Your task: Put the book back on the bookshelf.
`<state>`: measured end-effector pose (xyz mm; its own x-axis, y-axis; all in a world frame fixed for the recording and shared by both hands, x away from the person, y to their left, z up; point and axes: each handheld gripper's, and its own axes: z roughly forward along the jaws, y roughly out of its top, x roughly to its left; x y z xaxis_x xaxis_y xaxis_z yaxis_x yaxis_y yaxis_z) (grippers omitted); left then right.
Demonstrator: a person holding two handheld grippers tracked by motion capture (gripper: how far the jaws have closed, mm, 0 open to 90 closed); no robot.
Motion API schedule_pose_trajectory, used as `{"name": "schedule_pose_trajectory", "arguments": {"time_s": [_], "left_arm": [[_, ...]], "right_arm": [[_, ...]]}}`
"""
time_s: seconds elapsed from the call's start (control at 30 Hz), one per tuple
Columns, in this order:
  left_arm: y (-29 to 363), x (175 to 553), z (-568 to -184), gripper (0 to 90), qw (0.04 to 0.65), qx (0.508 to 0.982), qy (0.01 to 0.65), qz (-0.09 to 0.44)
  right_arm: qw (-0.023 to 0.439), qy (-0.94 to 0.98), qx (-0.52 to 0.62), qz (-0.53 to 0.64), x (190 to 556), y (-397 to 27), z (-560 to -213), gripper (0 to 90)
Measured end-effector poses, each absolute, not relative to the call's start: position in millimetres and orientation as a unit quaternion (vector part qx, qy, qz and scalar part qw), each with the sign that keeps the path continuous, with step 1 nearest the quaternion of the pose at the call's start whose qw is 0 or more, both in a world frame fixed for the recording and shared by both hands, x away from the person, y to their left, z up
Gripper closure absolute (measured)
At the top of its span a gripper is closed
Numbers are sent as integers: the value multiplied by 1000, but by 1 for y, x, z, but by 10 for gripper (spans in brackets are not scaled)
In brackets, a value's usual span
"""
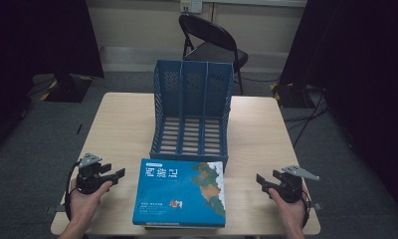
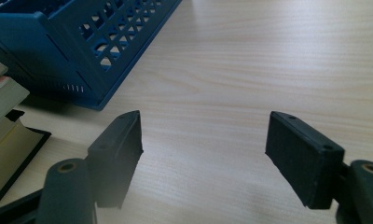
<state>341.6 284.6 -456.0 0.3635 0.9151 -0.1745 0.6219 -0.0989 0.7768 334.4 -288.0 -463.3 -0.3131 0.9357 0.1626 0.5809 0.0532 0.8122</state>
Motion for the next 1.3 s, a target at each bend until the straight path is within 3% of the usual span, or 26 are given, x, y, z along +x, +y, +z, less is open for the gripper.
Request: {"name": "schedule_pose_trajectory", "arguments": {"time_s": [0.33, 0.63, 0.87, 1.3], "left_arm": [[278, 343, -457, 365, 407, 722, 534, 167], [276, 330, -443, 350, 427, 720, 516, 181], [270, 316, -419, 444, 476, 719, 476, 174], [241, 321, -386, 542, 473, 746, 438, 166]], "right_arm": [[191, 701, 550, 413, 339, -289, -469, 254], [174, 726, 510, 428, 335, -273, -456, 349], [162, 737, 463, 464, 332, -255, -438, 496], [149, 767, 369, 503, 347, -204, -381, 604]]}}
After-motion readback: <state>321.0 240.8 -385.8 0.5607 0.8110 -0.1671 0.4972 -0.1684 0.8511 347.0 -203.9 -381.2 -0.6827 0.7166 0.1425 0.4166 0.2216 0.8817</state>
